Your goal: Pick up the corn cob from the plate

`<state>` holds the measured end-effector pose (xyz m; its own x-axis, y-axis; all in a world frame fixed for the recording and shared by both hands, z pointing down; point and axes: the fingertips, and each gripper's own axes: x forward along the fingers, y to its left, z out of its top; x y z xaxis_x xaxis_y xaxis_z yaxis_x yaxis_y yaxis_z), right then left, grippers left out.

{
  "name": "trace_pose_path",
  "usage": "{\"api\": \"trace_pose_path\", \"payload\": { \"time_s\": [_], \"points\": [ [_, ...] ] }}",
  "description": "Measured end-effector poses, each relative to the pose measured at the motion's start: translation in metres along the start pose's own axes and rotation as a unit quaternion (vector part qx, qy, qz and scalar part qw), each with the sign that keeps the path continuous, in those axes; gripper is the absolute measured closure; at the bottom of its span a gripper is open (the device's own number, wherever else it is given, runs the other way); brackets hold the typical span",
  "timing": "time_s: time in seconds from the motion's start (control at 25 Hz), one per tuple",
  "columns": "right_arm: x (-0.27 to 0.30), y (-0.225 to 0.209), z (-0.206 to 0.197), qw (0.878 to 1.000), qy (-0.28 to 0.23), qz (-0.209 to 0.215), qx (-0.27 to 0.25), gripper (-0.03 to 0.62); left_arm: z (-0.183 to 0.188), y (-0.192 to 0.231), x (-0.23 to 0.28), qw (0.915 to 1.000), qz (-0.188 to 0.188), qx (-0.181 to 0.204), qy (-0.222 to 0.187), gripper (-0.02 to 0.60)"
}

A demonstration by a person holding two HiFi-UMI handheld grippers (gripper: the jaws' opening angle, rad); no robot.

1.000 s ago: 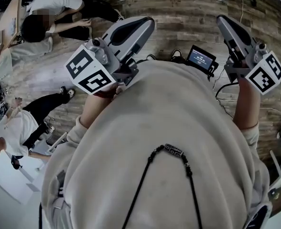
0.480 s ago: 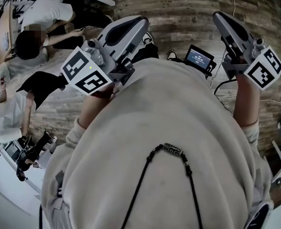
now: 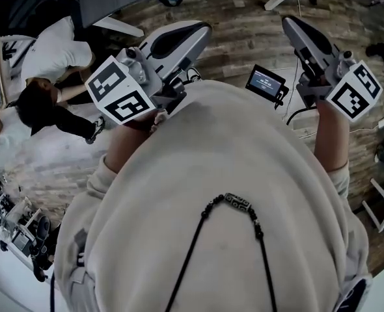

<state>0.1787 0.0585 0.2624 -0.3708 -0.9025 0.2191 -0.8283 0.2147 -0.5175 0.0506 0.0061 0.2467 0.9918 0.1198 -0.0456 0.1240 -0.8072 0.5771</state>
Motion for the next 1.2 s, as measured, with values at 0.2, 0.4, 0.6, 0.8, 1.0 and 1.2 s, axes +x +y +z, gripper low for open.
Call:
{"api": "trace_pose_path", "payload": {
  "time_s": [0.2, 0.4, 0.6, 0.8, 1.0, 1.2],
  "points": [
    [-0.001, -0.005, -0.008, 1.000, -0.007, -0.013, -0.004, 0.579, -0.007, 0.016, 0.000, 0.9999, -0.009, -0.005, 0.002, 0.579],
    [-0.005, -0.010, -0.009, 1.000, 0.002, -0.029, -0.001, 0.579, -0.014, 0.014, 0.006, 0.9995, -0.027, -0.010, 0.007, 0.578],
    [-0.004, -0.007, -0.007, 0.999, 0.002, -0.029, -0.029, 0.579, -0.029, 0.007, 0.007, 0.9977, -0.058, -0.020, 0.028, 0.580],
    [0.001, 0.008, 0.007, 0.999, 0.002, -0.033, -0.039, 0.579, -0.019, -0.001, -0.011, 0.9980, -0.056, -0.010, 0.026, 0.579],
    [0.006, 0.018, 0.010, 0.999, 0.007, -0.008, -0.037, 0.579, -0.031, -0.014, -0.027, 0.9987, -0.040, -0.007, 0.032, 0.580],
    [0.004, 0.016, 0.006, 1.000, 0.009, 0.016, -0.024, 0.579, -0.038, -0.044, -0.030, 0.9975, -0.037, 0.038, 0.047, 0.579]
  ]
}}
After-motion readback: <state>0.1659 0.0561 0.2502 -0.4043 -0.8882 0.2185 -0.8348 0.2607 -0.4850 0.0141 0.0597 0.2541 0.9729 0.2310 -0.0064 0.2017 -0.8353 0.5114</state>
